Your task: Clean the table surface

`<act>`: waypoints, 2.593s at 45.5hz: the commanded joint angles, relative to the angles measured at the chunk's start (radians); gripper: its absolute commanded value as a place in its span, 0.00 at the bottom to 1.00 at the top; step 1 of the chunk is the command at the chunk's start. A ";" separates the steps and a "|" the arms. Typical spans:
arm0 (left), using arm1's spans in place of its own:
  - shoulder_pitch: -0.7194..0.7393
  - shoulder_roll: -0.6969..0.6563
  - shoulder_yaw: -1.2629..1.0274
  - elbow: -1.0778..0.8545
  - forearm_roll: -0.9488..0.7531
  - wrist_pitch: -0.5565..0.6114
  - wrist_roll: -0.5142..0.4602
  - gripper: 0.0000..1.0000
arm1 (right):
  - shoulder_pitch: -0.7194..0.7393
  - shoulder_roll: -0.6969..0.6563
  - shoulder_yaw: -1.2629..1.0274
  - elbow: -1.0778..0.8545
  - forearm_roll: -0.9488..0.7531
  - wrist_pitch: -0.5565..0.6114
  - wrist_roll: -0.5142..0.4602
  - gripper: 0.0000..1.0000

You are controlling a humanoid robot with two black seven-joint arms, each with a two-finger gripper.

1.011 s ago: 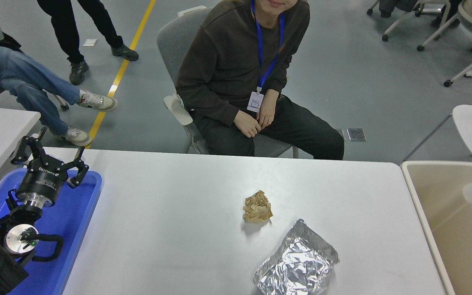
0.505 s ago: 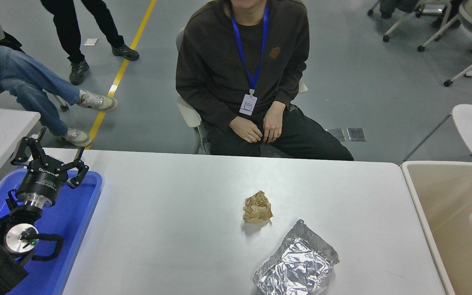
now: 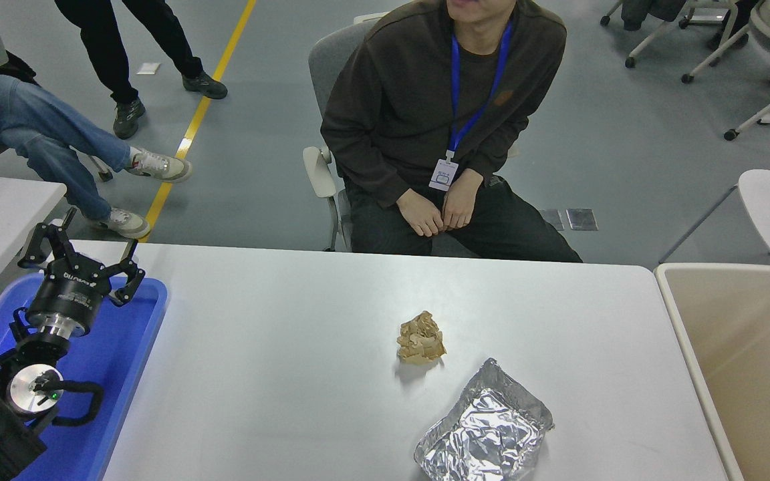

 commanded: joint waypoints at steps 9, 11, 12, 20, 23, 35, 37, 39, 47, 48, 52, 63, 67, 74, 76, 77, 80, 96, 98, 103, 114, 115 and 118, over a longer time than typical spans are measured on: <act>0.000 0.000 0.000 0.000 0.000 0.000 0.000 1.00 | -0.034 0.107 -0.050 -0.104 0.069 -0.092 -0.023 0.00; 0.000 0.000 0.000 0.000 0.000 0.000 0.000 1.00 | -0.034 0.118 -0.059 -0.118 0.075 -0.092 -0.032 0.00; 0.000 0.000 0.000 0.000 0.000 0.000 0.000 1.00 | -0.034 0.121 -0.063 -0.122 0.078 -0.094 -0.037 0.00; 0.000 0.000 0.000 0.000 0.000 0.000 0.000 1.00 | -0.033 0.123 -0.072 -0.128 0.144 -0.100 -0.107 0.00; 0.000 0.000 0.000 0.000 0.000 0.000 0.000 1.00 | -0.033 0.124 -0.072 -0.128 0.162 -0.107 -0.118 0.00; 0.000 0.000 0.000 0.000 0.000 0.000 0.000 1.00 | -0.033 0.137 -0.064 -0.128 0.170 -0.114 -0.121 0.00; 0.000 0.000 0.000 0.000 0.001 0.000 0.000 1.00 | -0.033 0.143 -0.067 -0.128 0.170 -0.115 -0.121 0.00; 0.000 0.000 0.000 0.000 0.000 0.000 0.000 1.00 | -0.033 0.149 -0.064 -0.128 0.170 -0.115 -0.121 0.00; 0.000 0.000 0.000 0.000 0.000 0.000 0.000 1.00 | -0.028 0.150 -0.050 -0.130 0.175 -0.118 -0.119 0.44; 0.000 0.000 0.000 0.000 0.000 0.000 0.000 1.00 | -0.027 0.150 -0.049 -0.130 0.181 -0.118 -0.121 0.51; 0.000 0.000 0.000 0.000 0.000 0.000 0.000 1.00 | -0.027 0.150 -0.067 -0.128 0.245 -0.115 -0.119 1.00; 0.000 0.000 0.000 0.000 0.000 0.000 0.000 1.00 | -0.031 0.152 -0.075 -0.127 0.287 -0.114 -0.119 1.00; 0.000 0.000 0.000 0.000 0.000 0.000 0.000 1.00 | -0.031 0.152 -0.075 -0.127 0.288 -0.114 -0.119 1.00; 0.000 0.000 0.000 0.000 0.000 0.000 0.000 1.00 | -0.027 0.152 -0.067 -0.128 0.293 -0.117 -0.119 1.00; 0.000 0.000 0.000 0.000 0.000 0.000 0.000 1.00 | -0.025 0.150 -0.069 -0.128 0.293 -0.118 -0.119 1.00; 0.000 0.000 0.000 0.000 0.000 0.000 0.000 1.00 | -0.025 0.150 -0.069 -0.128 0.293 -0.118 -0.118 1.00; 0.000 0.000 0.000 0.000 0.000 0.000 0.000 1.00 | -0.025 0.150 -0.060 -0.128 0.294 -0.121 -0.118 1.00; 0.000 0.000 0.000 0.000 0.000 0.000 0.000 1.00 | -0.005 0.143 -0.053 -0.130 0.510 -0.107 -0.119 1.00; 0.000 0.000 0.000 0.000 0.000 0.000 0.000 1.00 | -0.004 0.143 -0.052 -0.130 0.524 -0.109 -0.119 1.00; 0.000 0.000 0.000 0.000 0.000 0.000 0.000 1.00 | 0.010 0.143 -0.043 -0.130 0.601 -0.109 -0.119 1.00; 0.000 0.000 0.000 0.000 0.000 0.000 0.000 1.00 | 0.016 0.135 0.098 -0.122 0.808 -0.103 -0.119 1.00; 0.000 0.000 0.000 0.000 0.000 0.000 0.000 1.00 | 0.015 0.135 0.123 -0.122 0.808 -0.101 -0.119 1.00; 0.000 0.000 0.000 0.000 0.000 0.000 0.000 1.00 | 0.018 0.134 0.195 -0.116 0.808 -0.101 -0.119 1.00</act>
